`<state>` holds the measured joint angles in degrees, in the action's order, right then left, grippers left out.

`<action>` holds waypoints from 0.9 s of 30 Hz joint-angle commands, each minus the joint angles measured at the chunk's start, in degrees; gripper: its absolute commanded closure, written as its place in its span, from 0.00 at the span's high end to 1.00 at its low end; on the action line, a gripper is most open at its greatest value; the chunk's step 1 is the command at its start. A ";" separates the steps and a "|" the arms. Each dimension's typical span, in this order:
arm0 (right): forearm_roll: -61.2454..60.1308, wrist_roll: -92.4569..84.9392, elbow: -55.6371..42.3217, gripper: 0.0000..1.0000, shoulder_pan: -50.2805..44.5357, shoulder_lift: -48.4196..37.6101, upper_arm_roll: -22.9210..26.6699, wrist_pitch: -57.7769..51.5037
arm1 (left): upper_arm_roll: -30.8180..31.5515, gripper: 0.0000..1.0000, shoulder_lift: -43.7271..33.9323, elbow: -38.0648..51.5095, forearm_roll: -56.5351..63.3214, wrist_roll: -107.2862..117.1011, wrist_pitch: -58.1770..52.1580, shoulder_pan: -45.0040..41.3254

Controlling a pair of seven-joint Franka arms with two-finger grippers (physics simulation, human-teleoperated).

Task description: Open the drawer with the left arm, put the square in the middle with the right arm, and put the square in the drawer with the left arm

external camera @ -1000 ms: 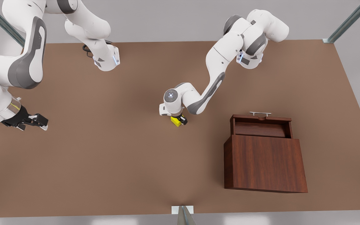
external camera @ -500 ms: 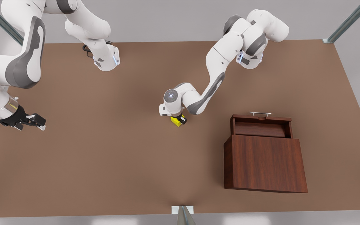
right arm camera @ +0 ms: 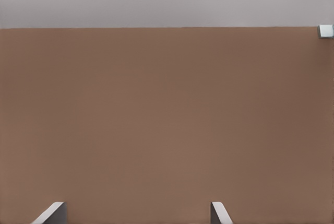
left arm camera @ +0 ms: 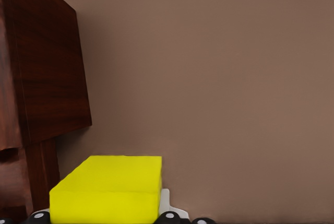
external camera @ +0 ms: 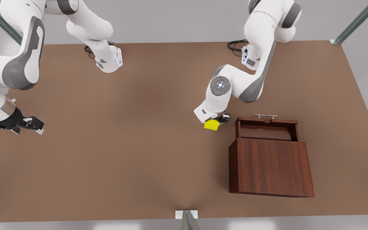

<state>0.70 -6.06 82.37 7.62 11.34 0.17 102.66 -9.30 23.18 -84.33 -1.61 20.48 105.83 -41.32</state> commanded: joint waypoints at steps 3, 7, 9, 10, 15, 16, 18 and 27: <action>0.00 0.00 -0.02 1.00 0.29 -0.18 0.00 -0.44 | -3.71 0.73 -1.65 -2.50 -2.61 -0.01 -0.19 -0.17; -0.09 0.00 0.16 1.00 0.03 -0.18 -0.08 -0.70 | -10.65 0.73 -3.41 -6.29 -2.61 -1.94 0.26 -0.17; -0.09 0.00 0.25 1.00 -0.06 -0.18 -0.08 -0.70 | -12.67 0.73 -4.11 -8.40 -2.52 -3.52 1.04 -0.17; -0.09 0.00 0.16 1.00 0.12 0.00 -0.08 -0.70 | -13.73 0.73 -4.11 -8.92 -2.52 -4.92 1.05 -0.25; -0.09 0.00 0.07 1.00 0.29 -0.18 -0.08 -0.70 | -19.18 0.74 -5.52 -13.93 -2.34 -11.08 3.77 -0.34; -0.18 0.00 0.07 1.00 0.29 -0.18 -0.08 -0.62 | -20.41 0.74 -5.34 -14.64 -2.34 -12.31 4.65 -0.34; -0.18 0.00 0.07 1.00 0.12 -0.18 -0.08 -0.62 | -21.90 0.74 -5.08 -15.52 -2.34 -14.15 5.79 -0.34; -0.18 0.00 0.07 1.00 0.21 -0.18 -0.08 -0.44 | -24.98 1.00 -6.57 -20.53 -2.26 -16.97 6.41 -0.34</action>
<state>0.53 -6.06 82.44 7.89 11.17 0.09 102.14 -34.27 16.67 -104.94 -3.75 3.52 112.01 -41.66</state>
